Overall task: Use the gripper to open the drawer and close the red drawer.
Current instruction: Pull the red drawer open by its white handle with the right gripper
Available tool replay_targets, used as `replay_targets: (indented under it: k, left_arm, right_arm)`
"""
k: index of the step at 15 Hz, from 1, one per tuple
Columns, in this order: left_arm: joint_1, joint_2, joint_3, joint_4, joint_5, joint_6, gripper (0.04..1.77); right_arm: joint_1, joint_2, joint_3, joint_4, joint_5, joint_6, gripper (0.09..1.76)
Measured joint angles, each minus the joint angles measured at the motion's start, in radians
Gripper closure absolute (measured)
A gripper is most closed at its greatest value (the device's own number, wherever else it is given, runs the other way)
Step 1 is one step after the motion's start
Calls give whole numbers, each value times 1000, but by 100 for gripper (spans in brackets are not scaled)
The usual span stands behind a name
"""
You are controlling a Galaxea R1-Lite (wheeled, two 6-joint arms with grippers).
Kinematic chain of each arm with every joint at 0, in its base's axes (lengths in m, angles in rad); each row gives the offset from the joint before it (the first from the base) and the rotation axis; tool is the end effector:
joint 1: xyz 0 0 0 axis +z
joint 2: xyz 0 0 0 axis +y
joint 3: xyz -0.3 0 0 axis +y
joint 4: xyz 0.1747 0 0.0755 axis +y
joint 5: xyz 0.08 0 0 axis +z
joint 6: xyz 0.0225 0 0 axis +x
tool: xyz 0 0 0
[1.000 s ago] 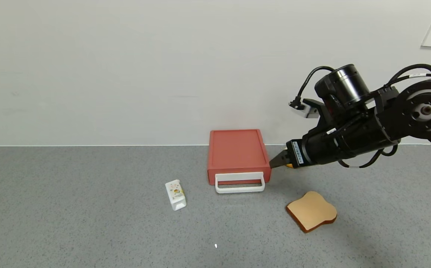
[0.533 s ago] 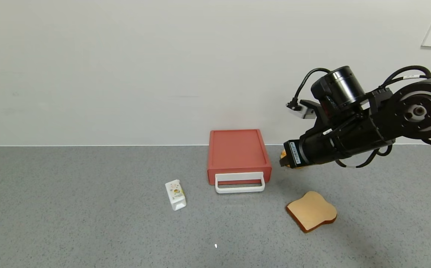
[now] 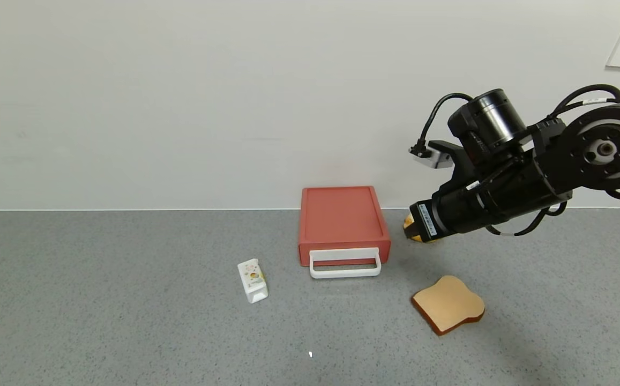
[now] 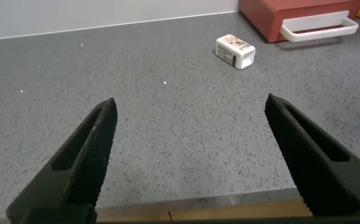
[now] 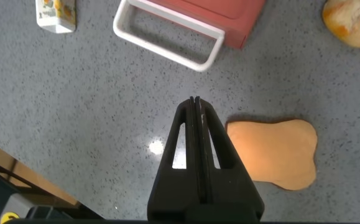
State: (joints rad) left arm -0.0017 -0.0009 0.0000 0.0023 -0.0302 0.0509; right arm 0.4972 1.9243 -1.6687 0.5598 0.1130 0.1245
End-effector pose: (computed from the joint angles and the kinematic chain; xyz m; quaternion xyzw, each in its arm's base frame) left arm -0.0229 -0.0006 0.0752 0.0254 0.0003 -0.0160 0.9995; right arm 0.3171 0.1750 0.2358 -0.0211 0.4056 0.2510 0.8787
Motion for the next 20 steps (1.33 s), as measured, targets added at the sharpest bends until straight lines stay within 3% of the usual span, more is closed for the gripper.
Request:
replay_targets:
  k: [3,5,13,20]
  left_arm:
    - [0,0,0,0,0,1,9]
    - [0,0,0,1,-1,2,9]
    - [0,0,0,1,-2,3,9]
    - [0,0,0,1,-3,4,9]
  right_arm:
    - [3,4,-21,40,1,-116,173]
    - [24,16,-40,67,-11,-111,173]
    - [179,186,-273,173,-160,266,173]
    - [237,317,-313,96,-240,396,173]
